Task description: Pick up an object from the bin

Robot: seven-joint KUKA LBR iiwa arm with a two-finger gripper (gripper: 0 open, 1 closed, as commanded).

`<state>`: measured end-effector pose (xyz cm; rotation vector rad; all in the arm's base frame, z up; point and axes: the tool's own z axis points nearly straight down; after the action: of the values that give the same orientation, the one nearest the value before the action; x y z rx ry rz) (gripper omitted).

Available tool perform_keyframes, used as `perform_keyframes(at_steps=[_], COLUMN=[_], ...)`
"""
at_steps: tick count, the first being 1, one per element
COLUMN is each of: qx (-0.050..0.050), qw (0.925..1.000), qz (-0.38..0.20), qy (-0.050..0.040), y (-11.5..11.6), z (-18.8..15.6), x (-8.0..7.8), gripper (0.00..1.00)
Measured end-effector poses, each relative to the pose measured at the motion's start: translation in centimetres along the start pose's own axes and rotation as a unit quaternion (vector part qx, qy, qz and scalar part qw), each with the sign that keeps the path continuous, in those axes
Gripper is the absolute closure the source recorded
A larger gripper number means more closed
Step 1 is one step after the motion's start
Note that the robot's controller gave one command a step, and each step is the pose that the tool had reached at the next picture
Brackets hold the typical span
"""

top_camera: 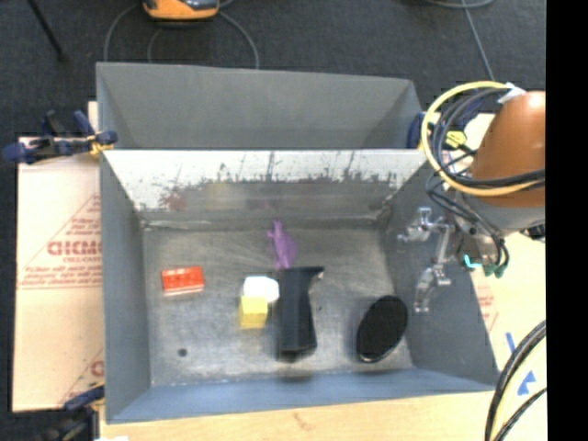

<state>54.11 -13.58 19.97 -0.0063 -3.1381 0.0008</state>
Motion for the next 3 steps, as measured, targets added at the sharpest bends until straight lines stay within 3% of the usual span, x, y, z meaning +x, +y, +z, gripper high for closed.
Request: perform_keyframes(at_steps=[1, 2, 3], qx=[0.001, 0.001, 0.001], qw=[1.0000, 0.9995, 0.9992], qz=[-0.002, -0.029, -0.040], qy=[-0.0038, -0.0069, -0.0039], y=[0.1, 0.3, 0.4], z=[-0.4, 3.2, 4.5], x=[-0.2, 2.2, 3.0], gripper=[0.00, 0.00, 0.00])
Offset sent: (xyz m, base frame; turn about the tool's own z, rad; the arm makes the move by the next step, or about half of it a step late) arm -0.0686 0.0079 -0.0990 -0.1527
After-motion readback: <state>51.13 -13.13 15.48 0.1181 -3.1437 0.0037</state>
